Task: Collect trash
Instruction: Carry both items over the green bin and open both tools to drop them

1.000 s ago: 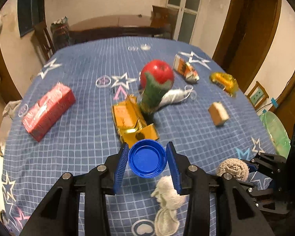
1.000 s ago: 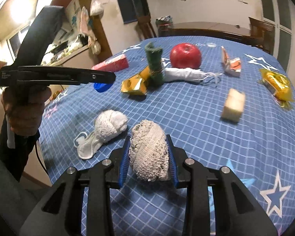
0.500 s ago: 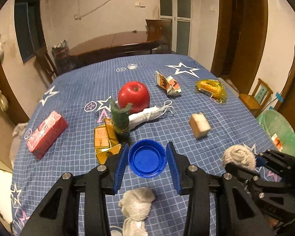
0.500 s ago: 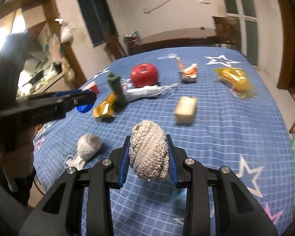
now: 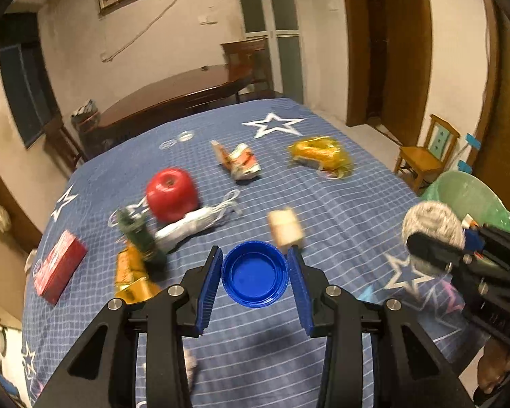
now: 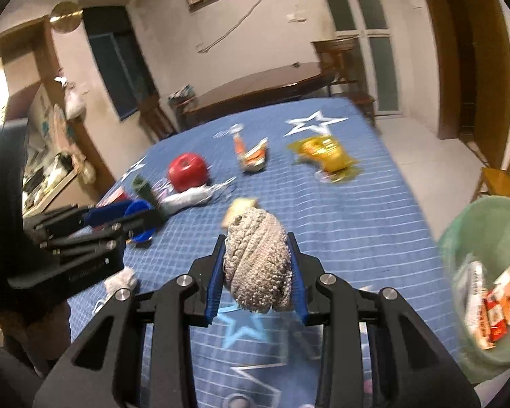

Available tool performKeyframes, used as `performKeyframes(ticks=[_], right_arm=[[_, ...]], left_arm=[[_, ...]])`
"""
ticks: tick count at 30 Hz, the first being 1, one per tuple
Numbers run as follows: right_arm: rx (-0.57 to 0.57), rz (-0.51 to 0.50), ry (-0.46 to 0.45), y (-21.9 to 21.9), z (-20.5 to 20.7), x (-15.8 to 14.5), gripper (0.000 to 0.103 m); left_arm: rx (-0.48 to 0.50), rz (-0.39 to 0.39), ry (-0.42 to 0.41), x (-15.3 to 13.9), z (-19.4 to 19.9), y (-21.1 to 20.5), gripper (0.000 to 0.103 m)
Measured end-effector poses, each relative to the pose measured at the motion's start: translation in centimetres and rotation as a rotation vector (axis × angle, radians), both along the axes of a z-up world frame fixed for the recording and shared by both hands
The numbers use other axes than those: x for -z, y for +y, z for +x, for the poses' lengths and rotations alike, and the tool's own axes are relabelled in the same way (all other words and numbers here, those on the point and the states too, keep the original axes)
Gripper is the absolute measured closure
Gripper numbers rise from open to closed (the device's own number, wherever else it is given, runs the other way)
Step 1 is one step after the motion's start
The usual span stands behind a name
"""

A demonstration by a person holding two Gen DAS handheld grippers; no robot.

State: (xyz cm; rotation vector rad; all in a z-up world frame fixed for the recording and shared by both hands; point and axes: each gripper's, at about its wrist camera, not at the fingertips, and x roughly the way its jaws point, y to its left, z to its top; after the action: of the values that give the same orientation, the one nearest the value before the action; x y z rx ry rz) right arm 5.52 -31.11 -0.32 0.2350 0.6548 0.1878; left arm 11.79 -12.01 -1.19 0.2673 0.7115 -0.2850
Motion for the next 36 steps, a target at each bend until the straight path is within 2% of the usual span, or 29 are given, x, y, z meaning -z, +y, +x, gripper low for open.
performKeyframes(ticks=[11,17,27,36], right_arm=[[0.209,-0.037,-0.051,-8.3,-3.0,-2.9,0.071],[0.323,-0.061,-0.045,-12.6,-5.0,-3.3,0.071],[0.499,-0.103,0.043,-19.6,-6.4,-2.2,0.071],[0.566,-0.169,0.142,-23.3,-7.5,-1.6,0.071]], left_arm=[[0.159,0.028,-0.029,-0.9,0.0,-9.1,0.062],[0.254,0.046,-0.036,-0.8,0.1,-15.1,0.062],[0.402,0.071,-0.035,0.1,-0.3,-25.2,0.062],[0.497,0.117,-0.012,2.6,-0.8,-32.0,0.062]])
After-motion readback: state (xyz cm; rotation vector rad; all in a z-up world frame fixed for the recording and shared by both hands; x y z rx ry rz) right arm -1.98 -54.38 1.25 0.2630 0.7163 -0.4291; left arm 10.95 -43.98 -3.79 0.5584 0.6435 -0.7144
